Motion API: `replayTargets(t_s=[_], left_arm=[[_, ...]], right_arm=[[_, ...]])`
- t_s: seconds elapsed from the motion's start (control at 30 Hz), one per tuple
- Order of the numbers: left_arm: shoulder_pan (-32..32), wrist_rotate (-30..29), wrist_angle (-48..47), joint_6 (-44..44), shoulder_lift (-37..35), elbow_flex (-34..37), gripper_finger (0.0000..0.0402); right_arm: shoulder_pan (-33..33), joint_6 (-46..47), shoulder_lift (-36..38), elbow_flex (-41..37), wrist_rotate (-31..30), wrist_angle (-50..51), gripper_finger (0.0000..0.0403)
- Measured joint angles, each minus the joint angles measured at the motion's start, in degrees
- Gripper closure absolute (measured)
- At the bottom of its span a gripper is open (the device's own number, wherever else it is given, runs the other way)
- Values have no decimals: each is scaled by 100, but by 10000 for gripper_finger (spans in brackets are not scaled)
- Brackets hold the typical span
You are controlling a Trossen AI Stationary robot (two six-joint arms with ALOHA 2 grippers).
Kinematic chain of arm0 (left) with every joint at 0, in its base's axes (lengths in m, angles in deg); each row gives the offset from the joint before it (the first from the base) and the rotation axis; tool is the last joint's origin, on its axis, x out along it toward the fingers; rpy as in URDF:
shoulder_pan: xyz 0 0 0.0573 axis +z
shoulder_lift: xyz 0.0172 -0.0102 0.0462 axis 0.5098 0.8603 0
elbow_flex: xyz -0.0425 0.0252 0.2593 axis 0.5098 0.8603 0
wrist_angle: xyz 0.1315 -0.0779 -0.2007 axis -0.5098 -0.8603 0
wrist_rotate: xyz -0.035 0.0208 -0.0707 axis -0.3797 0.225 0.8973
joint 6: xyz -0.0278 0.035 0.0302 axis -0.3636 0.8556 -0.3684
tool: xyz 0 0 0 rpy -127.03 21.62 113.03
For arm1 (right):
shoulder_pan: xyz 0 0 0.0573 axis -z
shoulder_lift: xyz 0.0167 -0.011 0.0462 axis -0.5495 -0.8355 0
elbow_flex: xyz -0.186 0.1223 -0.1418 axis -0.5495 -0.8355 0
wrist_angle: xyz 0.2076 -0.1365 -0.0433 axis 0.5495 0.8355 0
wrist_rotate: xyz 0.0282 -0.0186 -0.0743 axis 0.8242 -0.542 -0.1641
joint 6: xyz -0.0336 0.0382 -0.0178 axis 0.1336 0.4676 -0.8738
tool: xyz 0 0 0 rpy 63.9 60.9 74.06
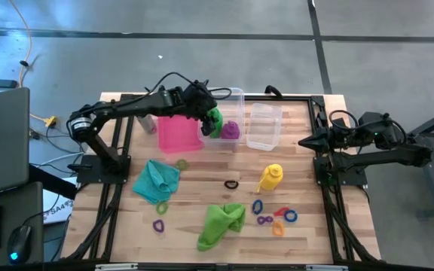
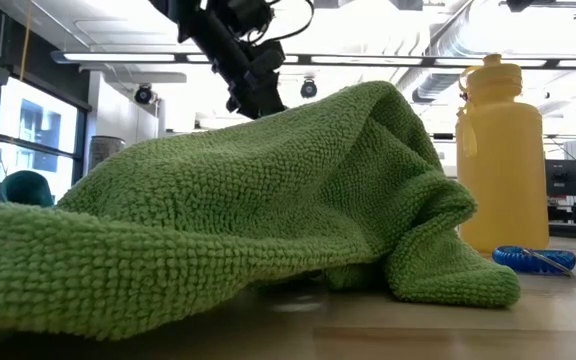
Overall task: Pick & Place Sports Items
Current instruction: Put the green water bottle into the left transparent bin, then put the green towel into the red bin
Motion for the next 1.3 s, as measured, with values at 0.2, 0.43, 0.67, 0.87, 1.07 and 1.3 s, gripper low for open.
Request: replayTargets(t_s=[0.2,0.43,0.67,0.87,1.07,1.3], left_arm=[[13,15,22,-20,88,-3,179],[15,18,-83,-18,186,7,179],[15,-19,-68,-131,246,0,172],[15,-253,-89,-264,259,0,135],[15,-428,-98,-186,256,0,83],[10,-59,-120,25,67,0,62]], right_arm=[[0,0,1,0,-1,0,403],[-1,0,0,0,-2,0,403],[-2,0,0,-2,-2,0,403],[0,0,1,0,-2,0,403],[0,0,0,0,-2,0,403],[-2,0,2,-1,-1,0,403]])
